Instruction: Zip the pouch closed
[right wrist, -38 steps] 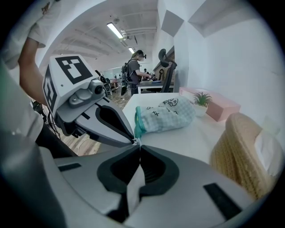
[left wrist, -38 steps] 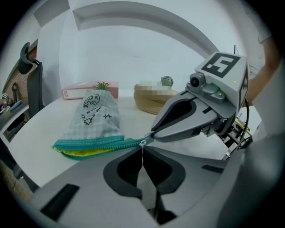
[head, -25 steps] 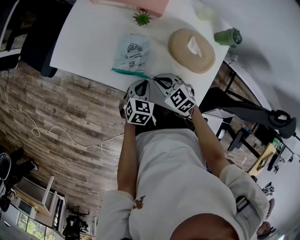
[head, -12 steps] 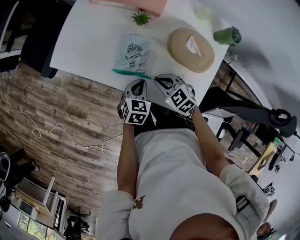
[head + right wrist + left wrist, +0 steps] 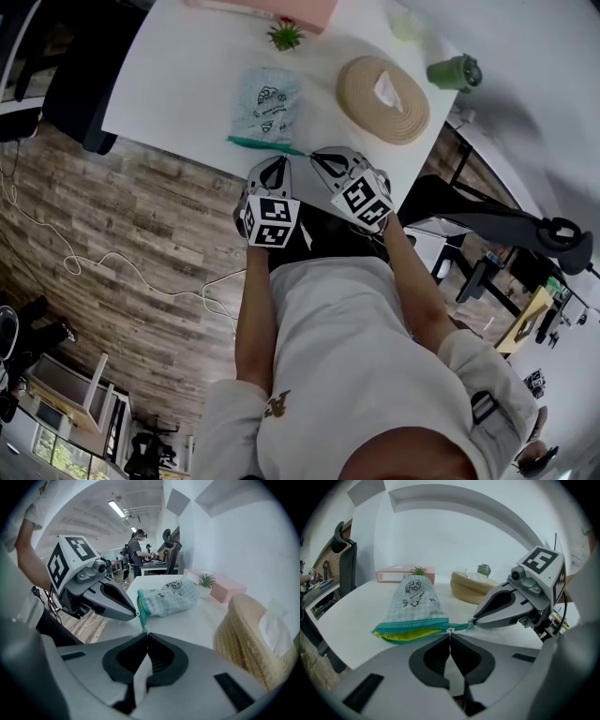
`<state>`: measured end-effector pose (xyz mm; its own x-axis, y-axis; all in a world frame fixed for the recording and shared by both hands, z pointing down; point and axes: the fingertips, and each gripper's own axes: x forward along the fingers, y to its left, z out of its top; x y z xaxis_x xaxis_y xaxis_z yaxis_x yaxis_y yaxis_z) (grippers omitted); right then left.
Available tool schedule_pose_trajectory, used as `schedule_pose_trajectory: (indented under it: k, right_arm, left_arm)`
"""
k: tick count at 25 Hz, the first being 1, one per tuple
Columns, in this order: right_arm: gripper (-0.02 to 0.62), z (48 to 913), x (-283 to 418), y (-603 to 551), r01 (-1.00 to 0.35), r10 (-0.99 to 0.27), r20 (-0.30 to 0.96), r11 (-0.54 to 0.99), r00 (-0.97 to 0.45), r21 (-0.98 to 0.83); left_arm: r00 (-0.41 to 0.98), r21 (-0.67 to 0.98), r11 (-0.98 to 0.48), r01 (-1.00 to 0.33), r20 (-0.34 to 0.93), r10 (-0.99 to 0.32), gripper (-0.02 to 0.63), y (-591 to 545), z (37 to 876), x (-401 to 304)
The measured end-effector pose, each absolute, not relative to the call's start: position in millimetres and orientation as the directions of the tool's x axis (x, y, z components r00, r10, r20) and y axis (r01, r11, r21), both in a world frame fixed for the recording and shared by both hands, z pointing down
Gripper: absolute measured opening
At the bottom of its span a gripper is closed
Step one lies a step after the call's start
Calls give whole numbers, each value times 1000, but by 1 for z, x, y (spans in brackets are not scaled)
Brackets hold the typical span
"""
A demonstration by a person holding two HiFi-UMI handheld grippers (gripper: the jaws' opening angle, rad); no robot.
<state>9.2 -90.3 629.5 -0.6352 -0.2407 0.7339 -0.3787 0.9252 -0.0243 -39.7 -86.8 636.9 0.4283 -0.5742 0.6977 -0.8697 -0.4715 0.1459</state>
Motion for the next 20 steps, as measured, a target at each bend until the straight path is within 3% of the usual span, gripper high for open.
schedule_pose_trajectory:
  k: [20]
  right_arm:
    - [3, 631, 16, -97, -457, -298, 745, 890, -596, -10]
  left_arm:
    - [366, 129, -394, -910, 696, -617, -3, -93, 634, -61]
